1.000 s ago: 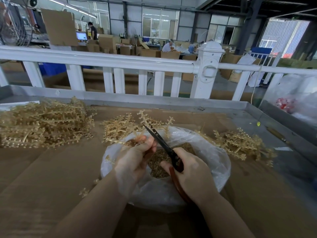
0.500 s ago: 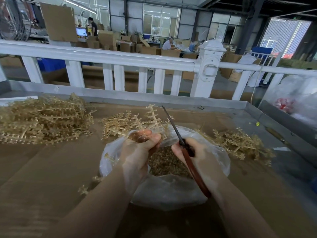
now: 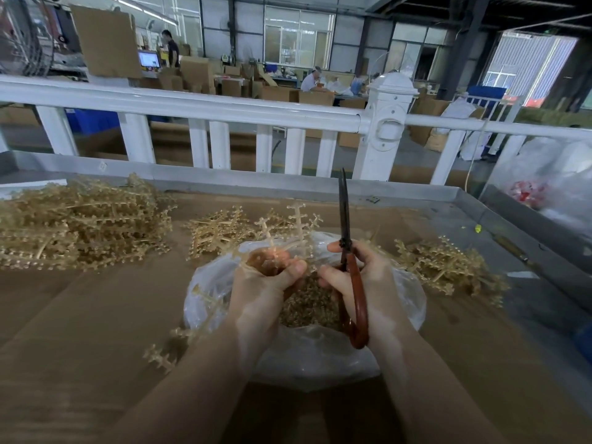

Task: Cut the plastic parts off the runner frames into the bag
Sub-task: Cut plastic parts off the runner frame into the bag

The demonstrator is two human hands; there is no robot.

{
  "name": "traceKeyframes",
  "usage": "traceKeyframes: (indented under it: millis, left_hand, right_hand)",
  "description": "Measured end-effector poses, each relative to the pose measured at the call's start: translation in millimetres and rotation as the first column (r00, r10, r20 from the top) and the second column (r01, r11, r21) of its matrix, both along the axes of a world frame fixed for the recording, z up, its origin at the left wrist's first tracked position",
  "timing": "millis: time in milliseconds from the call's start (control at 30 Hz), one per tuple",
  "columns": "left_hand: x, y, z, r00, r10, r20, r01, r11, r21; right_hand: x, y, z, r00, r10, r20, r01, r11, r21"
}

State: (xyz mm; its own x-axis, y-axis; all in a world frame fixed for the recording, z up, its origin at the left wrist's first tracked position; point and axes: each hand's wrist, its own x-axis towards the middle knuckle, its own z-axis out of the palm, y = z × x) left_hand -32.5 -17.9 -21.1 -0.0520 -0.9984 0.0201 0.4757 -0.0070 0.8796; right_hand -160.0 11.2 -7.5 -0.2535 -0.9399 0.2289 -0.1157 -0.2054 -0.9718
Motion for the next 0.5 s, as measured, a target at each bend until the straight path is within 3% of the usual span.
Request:
traceKeyframes:
  millis: [100,367,500]
  left_hand:
    - [0.7,-0.4,2.0,0.999,0.038,0.012,-0.038,0.999,-0.023]
    - [6.9,-12.5,14.0,0.984,0.173,-0.046,-0.173,0.985,-0.005]
    - [11.6,-14.4,16.0,0.982,0.186,-0.037,-0.186,0.982,-0.011]
  right_hand:
    - [0.5,2.2,-1.8,1.0,0.012,-0.002,-0.012,1.0,0.02]
    - [10.7,7.7,-1.9,0.874,0.032,-0.485,0.012,0.996,0.088]
    - [13.3,10.7,-3.3,0.806,0.07,-0.588,-0.006,0.994,0.11]
